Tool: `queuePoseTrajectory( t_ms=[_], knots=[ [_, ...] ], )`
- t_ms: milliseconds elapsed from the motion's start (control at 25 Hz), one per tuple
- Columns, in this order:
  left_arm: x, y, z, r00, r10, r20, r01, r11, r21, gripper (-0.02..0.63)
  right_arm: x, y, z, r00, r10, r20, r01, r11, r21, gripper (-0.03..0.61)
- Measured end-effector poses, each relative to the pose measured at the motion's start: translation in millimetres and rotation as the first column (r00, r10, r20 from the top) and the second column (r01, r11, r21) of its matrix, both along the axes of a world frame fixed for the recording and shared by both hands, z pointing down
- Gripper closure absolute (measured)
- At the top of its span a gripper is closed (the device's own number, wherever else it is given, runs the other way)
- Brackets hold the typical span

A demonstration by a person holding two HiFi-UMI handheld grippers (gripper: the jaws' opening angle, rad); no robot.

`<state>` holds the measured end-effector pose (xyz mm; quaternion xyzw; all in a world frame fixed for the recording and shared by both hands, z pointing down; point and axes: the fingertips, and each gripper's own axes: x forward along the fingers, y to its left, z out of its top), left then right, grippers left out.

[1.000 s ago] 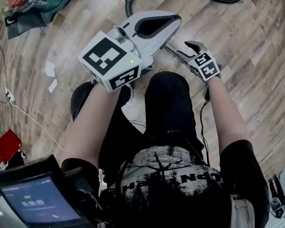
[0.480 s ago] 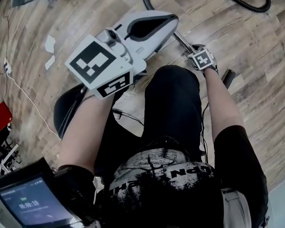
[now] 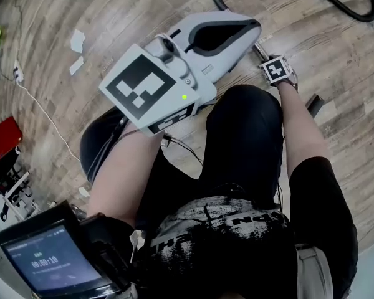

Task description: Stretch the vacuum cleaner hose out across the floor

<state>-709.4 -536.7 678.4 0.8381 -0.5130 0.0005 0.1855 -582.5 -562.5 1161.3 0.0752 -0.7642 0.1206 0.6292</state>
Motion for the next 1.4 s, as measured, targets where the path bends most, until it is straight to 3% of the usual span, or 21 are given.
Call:
queuePoseTrajectory(
  t_ms=[80, 200, 560, 760, 920, 1040, 1160, 1240, 1320, 1400],
  knots=[
    [0, 2, 0, 1.000, -0.002, -0.004, 0.002, 1.000, 0.004, 0.614, 6, 1, 5, 0.999, -0.011, -0.037, 0.013, 0.999, 0.036, 0.397],
    [-1, 5, 3, 1.000, -0.013, -0.020, 0.013, 1.000, 0.000, 0.614, -3, 9, 10, 0.999, -0.030, 0.016, 0.029, 0.999, 0.034, 0.399],
    [-11, 5, 17, 0.999, -0.042, -0.023, 0.041, 0.999, -0.033, 0.614, 14, 3, 2, 0.993, -0.020, -0.113, 0.024, 0.999, 0.026, 0.402],
    [-31, 14, 80, 0.998, -0.056, -0.043, 0.047, 0.983, -0.179, 0.614, 9, -10, -21, 0.990, -0.054, -0.131, 0.062, 0.997, 0.056, 0.402],
    [-30, 12, 126, 0.994, -0.064, -0.088, 0.034, 0.951, -0.308, 0.614, -9, -2, -44, 0.997, -0.082, -0.018, 0.082, 0.997, 0.011, 0.402],
    [-33, -7, 165, 0.985, -0.124, -0.116, 0.069, 0.918, -0.391, 0.592, -2, -13, -68, 0.996, -0.092, -0.005, 0.092, 0.996, 0.023, 0.402],
    [-29, -18, 200, 0.933, -0.261, -0.246, 0.121, 0.874, -0.471, 0.542, 12, -36, -108, 0.993, -0.119, -0.012, 0.120, 0.991, 0.056, 0.402],
    [-13, -20, 210, 0.852, -0.336, -0.401, 0.095, 0.853, -0.513, 0.489, 20, -37, -138, 0.994, -0.106, -0.012, 0.106, 0.993, 0.043, 0.402],
    [6, -25, 211, 0.762, -0.372, -0.530, 0.046, 0.847, -0.529, 0.415, 20, -35, -166, 0.994, -0.107, 0.006, 0.106, 0.994, 0.027, 0.402],
    [21, -39, 217, 0.711, -0.405, -0.575, 0.041, 0.840, -0.541, 0.374, 20, -44, -194, 0.992, -0.124, 0.020, 0.123, 0.991, 0.046, 0.402]
  ],
)
